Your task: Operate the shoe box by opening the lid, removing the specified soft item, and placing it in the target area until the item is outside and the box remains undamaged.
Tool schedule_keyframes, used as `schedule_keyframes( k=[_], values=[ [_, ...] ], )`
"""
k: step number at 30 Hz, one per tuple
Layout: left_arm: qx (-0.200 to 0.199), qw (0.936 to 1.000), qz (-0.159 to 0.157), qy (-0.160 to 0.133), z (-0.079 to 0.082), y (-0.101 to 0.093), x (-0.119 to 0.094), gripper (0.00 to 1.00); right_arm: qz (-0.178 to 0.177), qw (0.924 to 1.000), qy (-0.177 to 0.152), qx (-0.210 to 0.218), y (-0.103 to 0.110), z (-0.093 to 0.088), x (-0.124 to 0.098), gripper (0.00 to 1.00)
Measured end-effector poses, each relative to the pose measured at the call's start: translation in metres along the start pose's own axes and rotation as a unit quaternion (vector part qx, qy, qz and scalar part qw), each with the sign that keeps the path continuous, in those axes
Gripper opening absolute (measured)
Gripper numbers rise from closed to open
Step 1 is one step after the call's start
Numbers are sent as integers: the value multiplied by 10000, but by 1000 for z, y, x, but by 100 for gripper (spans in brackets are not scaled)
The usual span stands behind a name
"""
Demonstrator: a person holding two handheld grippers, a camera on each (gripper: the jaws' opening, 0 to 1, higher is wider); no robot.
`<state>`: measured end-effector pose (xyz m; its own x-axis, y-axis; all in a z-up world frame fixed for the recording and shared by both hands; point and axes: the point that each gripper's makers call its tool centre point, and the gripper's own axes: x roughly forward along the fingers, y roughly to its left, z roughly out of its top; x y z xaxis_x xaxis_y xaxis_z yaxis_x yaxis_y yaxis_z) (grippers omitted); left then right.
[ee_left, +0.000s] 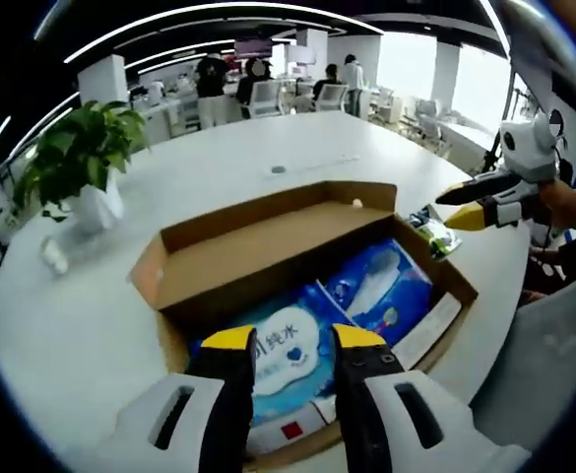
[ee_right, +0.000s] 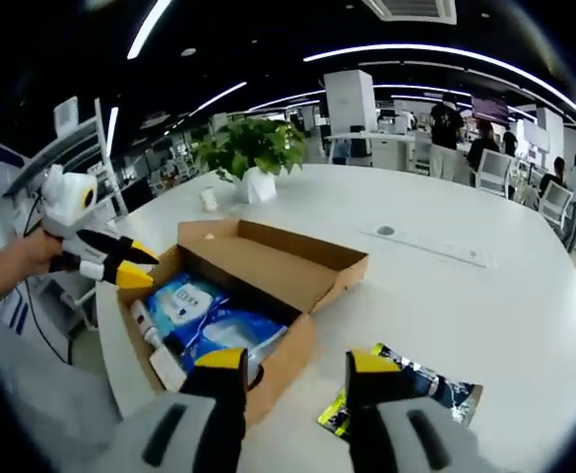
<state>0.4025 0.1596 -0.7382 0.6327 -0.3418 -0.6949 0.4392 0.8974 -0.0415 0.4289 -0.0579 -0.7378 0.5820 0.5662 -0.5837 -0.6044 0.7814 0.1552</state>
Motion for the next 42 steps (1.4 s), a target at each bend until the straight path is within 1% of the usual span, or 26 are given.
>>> schedule_keyframes(
  k=[3,9,13,18,22,28,32,35,36,38,40,42],
  values=[
    [-54,9999,99,2,-5,9,-4,30,102,9999,-18,-57,12,3,4,36],
    [-203,9992,333,-8,-17,30,-15,30,280,9996,-14,-81,27,7,14,36],
    [-294,9984,484,0,-25,39,-22,30,399,9992,8,-101,39,7,20,34],
    [-460,9969,640,71,-42,51,-31,30,571,9983,47,-122,55,7,31,30],
    [-566,9958,709,126,-53,59,-32,30,680,9976,72,-113,64,6,38,30],
    [-788,9939,754,193,-71,62,-34,28,848,9962,114,-130,80,5,52,28],
    [-930,9925,769,214,-80,64,-33,24,1003,9948,109,-158,92,6,62,26],
    [-1077,9906,812,218,-86,68,-32,22,1050,9941,202,-165,96,2,70,26],
    [-1118,9902,810,223,-87,68,-32,21,1083,9938,230,-136,99,1,73,25],
    [-1351,9877,781,123,-87,67,-31,21,1156,9929,278,-79,103,-1,77,24],
    [-1420,9868,778,81,-86,67,-31,20,1290,9912,305,-21,111,-3,82,22],
    [-1542,9851,755,47,-86,65,-30,16,1305,9907,373,-54,115,-6,89,21]
  ],
)
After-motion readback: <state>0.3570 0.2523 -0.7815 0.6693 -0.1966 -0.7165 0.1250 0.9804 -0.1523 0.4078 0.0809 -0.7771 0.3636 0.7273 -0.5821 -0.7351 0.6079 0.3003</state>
